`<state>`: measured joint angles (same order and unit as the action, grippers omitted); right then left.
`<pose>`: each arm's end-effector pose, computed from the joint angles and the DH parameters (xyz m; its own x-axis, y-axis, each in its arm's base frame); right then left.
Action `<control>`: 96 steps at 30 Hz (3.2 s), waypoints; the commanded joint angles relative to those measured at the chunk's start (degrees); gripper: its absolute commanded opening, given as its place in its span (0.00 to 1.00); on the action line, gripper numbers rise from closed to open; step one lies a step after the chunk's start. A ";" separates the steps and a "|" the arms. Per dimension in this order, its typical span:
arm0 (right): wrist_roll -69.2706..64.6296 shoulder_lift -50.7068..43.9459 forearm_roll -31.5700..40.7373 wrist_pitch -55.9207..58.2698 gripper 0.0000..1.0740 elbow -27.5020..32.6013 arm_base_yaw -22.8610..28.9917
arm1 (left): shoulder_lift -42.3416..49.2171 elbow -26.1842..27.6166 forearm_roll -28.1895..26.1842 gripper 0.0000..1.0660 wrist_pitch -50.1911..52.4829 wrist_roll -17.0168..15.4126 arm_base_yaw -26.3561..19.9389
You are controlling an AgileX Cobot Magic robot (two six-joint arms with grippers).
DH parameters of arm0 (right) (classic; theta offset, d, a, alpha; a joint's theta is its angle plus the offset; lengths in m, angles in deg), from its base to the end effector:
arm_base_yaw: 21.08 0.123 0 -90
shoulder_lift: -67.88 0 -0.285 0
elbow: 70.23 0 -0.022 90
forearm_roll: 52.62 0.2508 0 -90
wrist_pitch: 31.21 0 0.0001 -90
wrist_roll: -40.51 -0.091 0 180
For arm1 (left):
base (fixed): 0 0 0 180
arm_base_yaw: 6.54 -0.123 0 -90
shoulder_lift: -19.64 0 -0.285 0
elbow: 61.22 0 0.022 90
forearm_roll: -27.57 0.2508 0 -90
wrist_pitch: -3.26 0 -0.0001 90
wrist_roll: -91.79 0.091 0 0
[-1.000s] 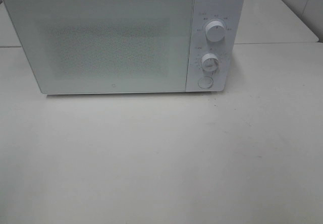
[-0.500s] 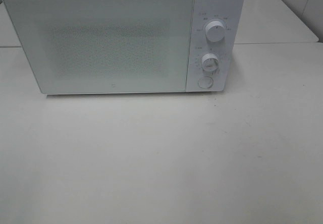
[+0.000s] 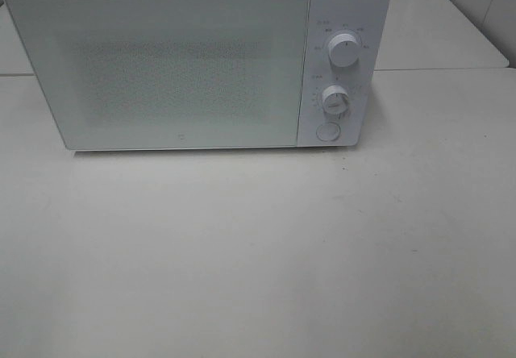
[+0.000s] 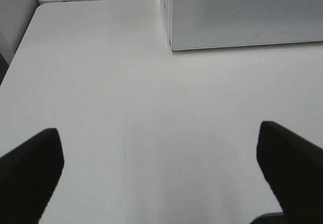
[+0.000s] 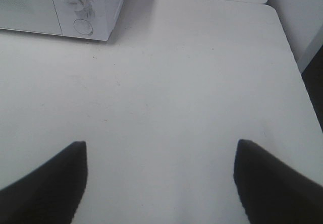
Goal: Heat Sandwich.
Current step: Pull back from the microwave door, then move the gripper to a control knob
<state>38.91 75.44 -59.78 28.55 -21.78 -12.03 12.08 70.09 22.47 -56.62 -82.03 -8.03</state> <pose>-0.0037 -0.0105 0.2798 -0.4239 -0.1030 -0.8998 -0.0755 0.9941 -0.0782 -0.0045 -0.0071 0.2782 -0.4351 0.0516 -0.8989 0.0707 0.9972 0.0230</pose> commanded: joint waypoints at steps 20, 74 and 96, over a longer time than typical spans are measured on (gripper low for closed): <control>0.34 -1.49 0.06 -0.57 0.71 0.06 -0.40 | 1.55 -0.11 -0.34 0.94 0.92 -0.17 -0.11; -4.41 28.76 -1.20 -28.82 0.72 -2.58 -0.40 | 1.55 -0.11 -0.34 0.94 0.92 -0.17 -0.11; -6.30 61.36 -1.26 -65.83 0.71 -2.58 -0.40 | 1.55 -0.11 -0.34 0.94 0.92 -0.17 -0.11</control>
<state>33.52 133.70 -60.81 -32.01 -24.24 -12.03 12.08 70.09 22.41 -56.62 -82.03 -8.03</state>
